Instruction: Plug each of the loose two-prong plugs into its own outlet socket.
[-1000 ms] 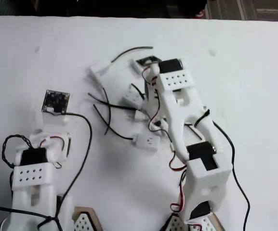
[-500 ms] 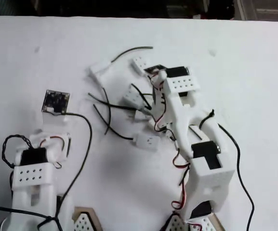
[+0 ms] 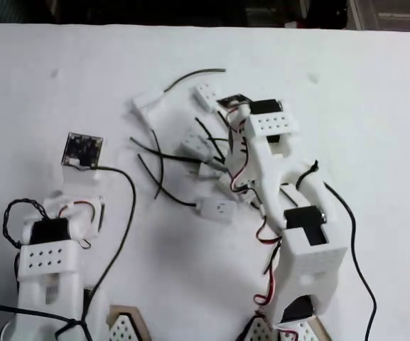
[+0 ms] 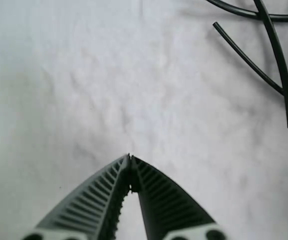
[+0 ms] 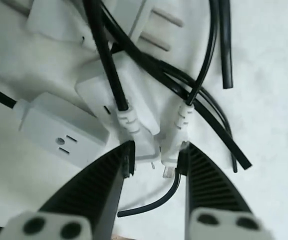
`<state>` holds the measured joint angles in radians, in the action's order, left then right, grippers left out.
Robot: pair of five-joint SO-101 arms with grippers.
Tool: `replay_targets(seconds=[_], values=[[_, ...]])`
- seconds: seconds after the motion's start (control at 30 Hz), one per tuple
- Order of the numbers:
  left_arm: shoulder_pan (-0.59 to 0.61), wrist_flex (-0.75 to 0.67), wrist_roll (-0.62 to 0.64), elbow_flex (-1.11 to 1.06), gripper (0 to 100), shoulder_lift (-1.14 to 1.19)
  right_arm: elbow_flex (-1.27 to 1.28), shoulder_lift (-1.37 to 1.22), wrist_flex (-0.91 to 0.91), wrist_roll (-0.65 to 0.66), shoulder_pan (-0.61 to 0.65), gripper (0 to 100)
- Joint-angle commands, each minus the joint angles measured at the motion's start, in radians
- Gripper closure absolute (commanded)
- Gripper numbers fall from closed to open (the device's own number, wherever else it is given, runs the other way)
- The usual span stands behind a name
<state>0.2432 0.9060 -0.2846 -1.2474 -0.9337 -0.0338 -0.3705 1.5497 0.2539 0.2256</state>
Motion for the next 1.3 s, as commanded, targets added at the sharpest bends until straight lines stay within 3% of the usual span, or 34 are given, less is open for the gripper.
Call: replay_targets(seconds=[0.0,0.4,0.53,0.73,1.07,1.27], values=[[-0.001,-0.015,-0.008,0.003,98,-0.019,0.005,-0.007,-0.007,0.000,0.021,85.4],[-0.001,-0.015,-0.008,0.003,98,-0.019,0.009,-0.016,0.051,-0.051,0.117,85.4],[-0.001,-0.015,-0.008,0.003,98,-0.019,0.009,-0.008,0.051,-0.052,0.119,85.9],[-0.001,-0.015,-0.008,0.003,98,-0.019,0.006,-0.008,0.048,-0.051,0.114,98.1],[-0.001,-0.015,-0.008,0.003,98,-0.019,0.009,0.176,0.148,-0.046,0.079,98.1],[-0.001,-0.015,-0.008,0.003,98,-0.019,0.123,0.206,0.124,0.095,0.004,98.1]])
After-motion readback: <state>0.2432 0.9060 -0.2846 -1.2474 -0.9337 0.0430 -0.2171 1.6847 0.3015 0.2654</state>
